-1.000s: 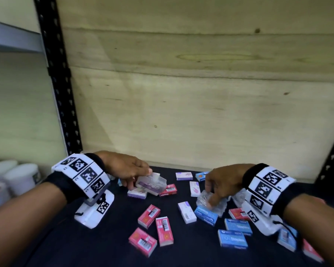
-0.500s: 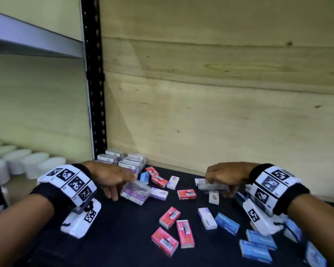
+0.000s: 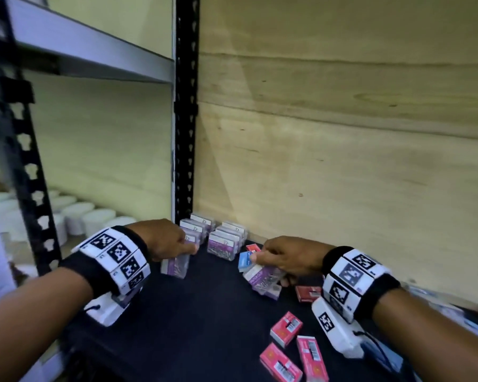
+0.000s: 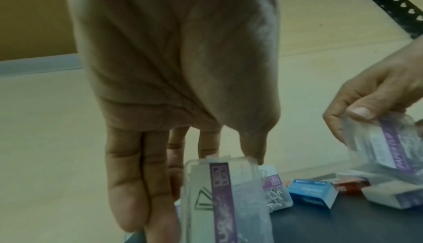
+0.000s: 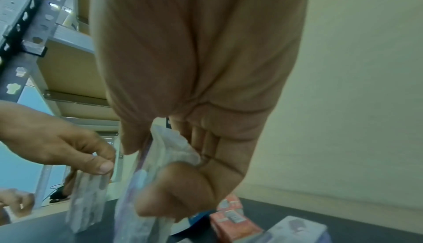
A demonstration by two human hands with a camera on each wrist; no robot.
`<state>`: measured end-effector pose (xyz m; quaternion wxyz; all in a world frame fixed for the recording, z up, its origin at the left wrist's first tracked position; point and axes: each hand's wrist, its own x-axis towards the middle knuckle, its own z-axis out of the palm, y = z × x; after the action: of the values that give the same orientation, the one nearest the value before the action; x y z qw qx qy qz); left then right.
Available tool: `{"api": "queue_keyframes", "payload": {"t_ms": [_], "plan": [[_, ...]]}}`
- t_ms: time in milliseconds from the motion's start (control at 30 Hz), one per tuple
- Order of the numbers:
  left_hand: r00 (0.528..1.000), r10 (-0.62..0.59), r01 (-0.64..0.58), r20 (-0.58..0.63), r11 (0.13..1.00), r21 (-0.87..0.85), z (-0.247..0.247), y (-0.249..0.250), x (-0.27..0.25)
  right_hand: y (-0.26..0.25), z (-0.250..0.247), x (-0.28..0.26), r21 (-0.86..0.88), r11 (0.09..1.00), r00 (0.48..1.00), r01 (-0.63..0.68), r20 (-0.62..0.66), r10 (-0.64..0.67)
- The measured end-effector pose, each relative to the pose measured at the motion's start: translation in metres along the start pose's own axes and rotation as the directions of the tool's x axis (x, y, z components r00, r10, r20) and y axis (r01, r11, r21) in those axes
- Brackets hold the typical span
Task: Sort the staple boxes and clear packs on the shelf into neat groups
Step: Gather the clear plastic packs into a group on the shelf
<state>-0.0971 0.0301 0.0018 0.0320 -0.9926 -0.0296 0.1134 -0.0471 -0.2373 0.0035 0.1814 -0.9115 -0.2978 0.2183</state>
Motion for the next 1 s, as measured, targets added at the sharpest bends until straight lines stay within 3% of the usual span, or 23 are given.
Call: {"api": "queue_keyframes", "payload": {"t_ms": [400,600,767,1000], "plan": [[0.965,0.153,-0.156,-0.212,0.988,0.000,0.012,0.019,0.021,-0.004,0.014,0.021,0.052,0.999,0.999,-0.006,0.035,0.004],[0.960,0.233,-0.231,-0.156,0.972,0.028,0.010,0.017,0.023,-0.008,0.011,0.013,-0.028,1.000,0.999,-0.011,0.042,0.012],[0.963,0.250,-0.249,-0.103,0.968,0.021,0.005,0.013,0.022,-0.014,0.007,0.011,-0.299,0.954,1.000,0.003,-0.014,-0.008],[0.972,0.236,-0.235,-0.023,0.971,0.043,0.009,0.005,0.025,-0.025,0.007,0.022,-0.384,0.923,1.000,0.005,-0.019,-0.013]]}}
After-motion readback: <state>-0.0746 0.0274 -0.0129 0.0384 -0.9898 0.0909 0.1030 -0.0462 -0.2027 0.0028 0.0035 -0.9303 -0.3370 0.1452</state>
